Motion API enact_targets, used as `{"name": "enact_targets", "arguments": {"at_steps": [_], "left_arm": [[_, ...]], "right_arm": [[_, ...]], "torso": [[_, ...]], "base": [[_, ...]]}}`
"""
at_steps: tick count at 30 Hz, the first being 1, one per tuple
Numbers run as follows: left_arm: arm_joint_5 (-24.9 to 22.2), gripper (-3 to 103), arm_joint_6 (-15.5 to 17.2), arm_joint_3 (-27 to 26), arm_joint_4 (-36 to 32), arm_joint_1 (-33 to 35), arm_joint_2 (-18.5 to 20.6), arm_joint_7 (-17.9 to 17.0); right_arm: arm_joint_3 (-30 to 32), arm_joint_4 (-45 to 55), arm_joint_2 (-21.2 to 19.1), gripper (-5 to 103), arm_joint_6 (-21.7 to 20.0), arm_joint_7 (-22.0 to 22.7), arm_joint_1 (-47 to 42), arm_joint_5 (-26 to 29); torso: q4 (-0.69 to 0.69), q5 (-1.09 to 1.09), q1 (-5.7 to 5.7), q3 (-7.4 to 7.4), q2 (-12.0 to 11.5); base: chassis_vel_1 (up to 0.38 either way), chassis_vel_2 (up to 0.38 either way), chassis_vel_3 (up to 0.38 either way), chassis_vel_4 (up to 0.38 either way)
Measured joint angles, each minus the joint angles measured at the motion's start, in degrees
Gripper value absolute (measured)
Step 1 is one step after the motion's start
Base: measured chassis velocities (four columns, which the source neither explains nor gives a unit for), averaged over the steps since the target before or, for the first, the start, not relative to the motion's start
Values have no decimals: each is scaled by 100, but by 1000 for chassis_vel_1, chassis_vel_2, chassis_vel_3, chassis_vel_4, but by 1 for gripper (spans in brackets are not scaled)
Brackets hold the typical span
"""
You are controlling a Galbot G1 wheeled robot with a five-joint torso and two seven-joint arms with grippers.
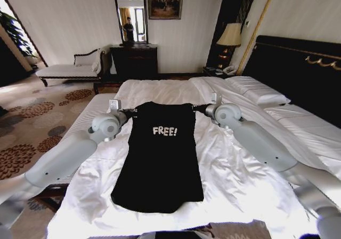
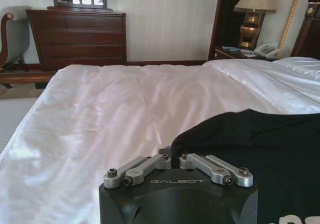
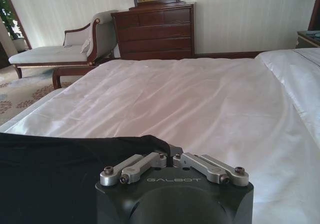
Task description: Fold the clothes on the bed.
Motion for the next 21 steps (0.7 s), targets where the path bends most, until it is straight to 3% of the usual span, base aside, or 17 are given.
{"name": "enact_targets", "arguments": {"at_steps": [8,13,21], "left_arm": [[365,2,-32,-218,1164,-51,-735,332],[635,2,-105,-155,1678,-164,-1091,464],[1186,2,-310,-5,3152,-567,-1821,769]], "right_arm": [[-125,-1255,811,1,626,-443,112,-930],[-219,-1918,1261,1,879,-563,188,-1293],[-443,-3496,2215,1,1450,-926,611,-1896]], "torso": [[-3,-1,1,0,1],[-2,-1,0,0,1],[0,-1,1,0,0]], "base": [[0,0,0,0],[0,0,0,0],[0,0,0,0]]}}
